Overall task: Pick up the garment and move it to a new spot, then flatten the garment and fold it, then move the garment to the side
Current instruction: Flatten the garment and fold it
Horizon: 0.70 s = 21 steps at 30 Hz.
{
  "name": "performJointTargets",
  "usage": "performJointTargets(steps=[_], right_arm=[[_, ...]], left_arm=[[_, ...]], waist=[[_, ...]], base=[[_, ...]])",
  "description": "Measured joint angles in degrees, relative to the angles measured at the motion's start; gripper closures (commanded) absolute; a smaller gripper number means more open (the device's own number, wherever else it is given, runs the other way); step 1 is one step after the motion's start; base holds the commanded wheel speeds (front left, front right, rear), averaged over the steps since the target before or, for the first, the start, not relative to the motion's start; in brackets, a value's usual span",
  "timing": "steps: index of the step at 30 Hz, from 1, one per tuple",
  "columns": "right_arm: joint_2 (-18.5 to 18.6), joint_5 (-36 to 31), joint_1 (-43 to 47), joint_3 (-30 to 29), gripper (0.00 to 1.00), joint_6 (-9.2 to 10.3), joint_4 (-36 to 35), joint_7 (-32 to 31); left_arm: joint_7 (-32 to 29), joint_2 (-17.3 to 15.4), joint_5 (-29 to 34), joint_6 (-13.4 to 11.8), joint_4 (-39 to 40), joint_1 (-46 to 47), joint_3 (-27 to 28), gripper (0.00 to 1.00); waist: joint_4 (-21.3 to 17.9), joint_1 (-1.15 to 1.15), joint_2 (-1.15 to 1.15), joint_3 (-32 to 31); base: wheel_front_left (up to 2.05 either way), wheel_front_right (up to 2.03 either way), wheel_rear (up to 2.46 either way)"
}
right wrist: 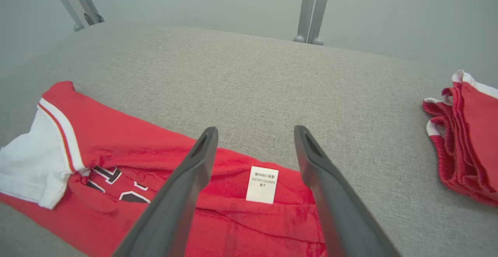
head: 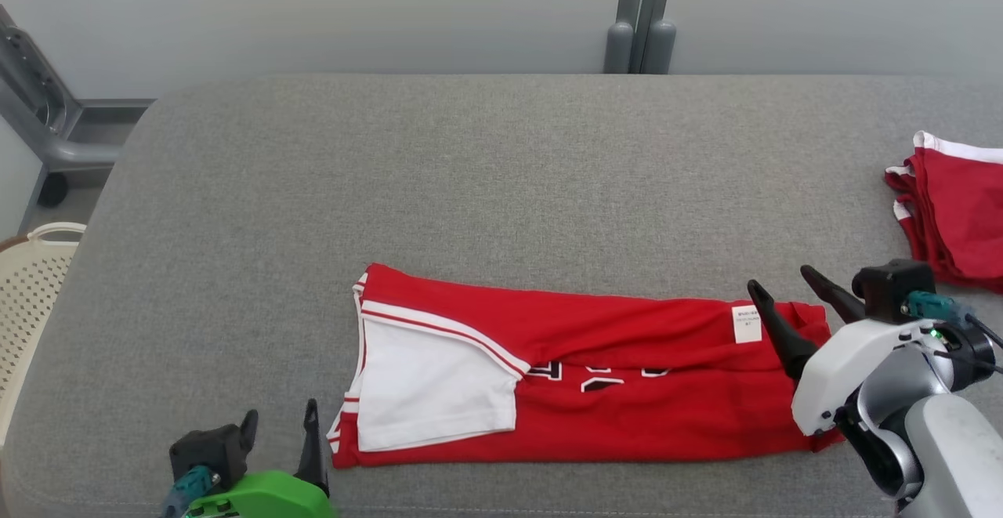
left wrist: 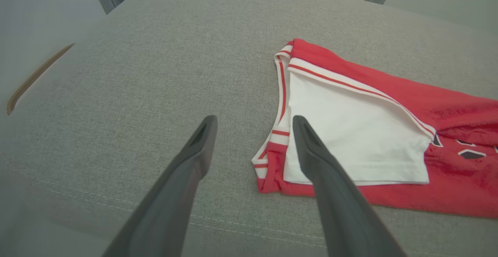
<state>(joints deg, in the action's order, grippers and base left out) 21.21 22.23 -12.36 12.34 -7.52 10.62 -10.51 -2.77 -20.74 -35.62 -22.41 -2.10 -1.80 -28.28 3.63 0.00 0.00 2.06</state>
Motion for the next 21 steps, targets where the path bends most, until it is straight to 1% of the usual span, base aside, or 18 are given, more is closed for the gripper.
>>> performJointTargets(steps=[4, 5, 10, 15, 21], right_arm=[[-5.60, -1.25, 3.41, -4.81, 0.00, -0.01, -0.40, 3.34], [-8.18, -1.51, 4.79, -6.87, 0.00, 0.02, -0.70, 4.76], [-13.30, -2.67, 6.92, -11.17, 0.00, 0.02, -1.24, 7.89], [-16.39, -3.16, 8.68, -14.04, 0.00, 0.02, -1.67, 10.51], [-18.09, -2.63, 10.60, -16.05, 0.00, 0.02, -1.33, 13.05]], left_arm=[[5.36, -0.08, 0.43, -0.48, 0.32, -0.38, 2.23, 0.00], [8.12, 0.05, 0.73, -0.55, 0.75, -0.68, 3.07, 0.00], [12.74, 0.77, 0.54, -0.49, 0.85, -1.07, 4.90, 0.00], [15.19, 1.08, 0.65, 0.40, 0.16, -1.09, 5.59, 0.00], [16.93, 0.94, 1.92, 2.13, -0.46, -1.09, 6.10, 0.00]], waist=[[-0.09, 0.00, 0.00, -1.68], [-0.13, 0.00, 0.00, -2.49], [-0.21, 0.00, 0.00, -4.03], [-0.19, 0.00, 0.00, -5.15], [-0.11, 0.00, 0.00, -6.30]], base=[[0.00, 0.00, 0.00], [0.00, 0.00, 0.00], [0.00, 0.00, 0.00], [0.00, 0.00, 0.00], [0.00, 0.00, 0.00]])
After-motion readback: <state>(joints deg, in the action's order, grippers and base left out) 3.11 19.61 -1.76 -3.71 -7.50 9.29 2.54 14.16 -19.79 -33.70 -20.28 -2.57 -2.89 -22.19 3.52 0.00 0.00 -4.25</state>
